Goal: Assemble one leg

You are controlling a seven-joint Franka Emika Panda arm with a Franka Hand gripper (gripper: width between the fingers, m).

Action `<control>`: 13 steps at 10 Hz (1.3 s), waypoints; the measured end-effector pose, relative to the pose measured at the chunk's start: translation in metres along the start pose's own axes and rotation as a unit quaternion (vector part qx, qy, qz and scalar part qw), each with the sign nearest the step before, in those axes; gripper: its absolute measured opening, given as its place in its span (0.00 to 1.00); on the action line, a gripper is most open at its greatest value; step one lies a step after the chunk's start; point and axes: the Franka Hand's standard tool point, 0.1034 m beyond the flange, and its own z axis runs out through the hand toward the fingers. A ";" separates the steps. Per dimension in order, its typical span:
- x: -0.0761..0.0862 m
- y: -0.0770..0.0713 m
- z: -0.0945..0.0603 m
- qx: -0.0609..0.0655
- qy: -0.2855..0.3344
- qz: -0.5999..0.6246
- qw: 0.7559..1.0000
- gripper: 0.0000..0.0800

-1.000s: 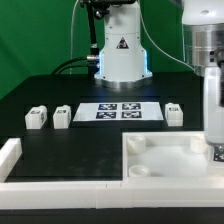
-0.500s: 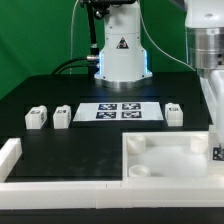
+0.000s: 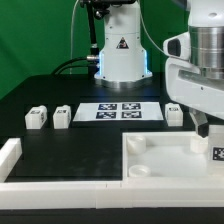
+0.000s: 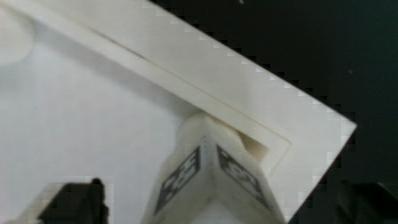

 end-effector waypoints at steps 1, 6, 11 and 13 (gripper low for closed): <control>-0.001 -0.004 0.000 -0.001 0.012 -0.101 0.995 0.81; -0.008 -0.008 0.002 -0.011 0.024 -0.358 0.933 0.81; 0.002 -0.002 0.001 -0.014 0.027 -0.330 0.944 0.37; 0.003 -0.002 0.001 -0.012 0.027 -0.278 0.960 0.37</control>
Offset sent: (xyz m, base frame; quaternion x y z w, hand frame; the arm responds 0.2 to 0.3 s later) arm -0.0155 0.0104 -0.0047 0.0074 0.0209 -0.3381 0.9409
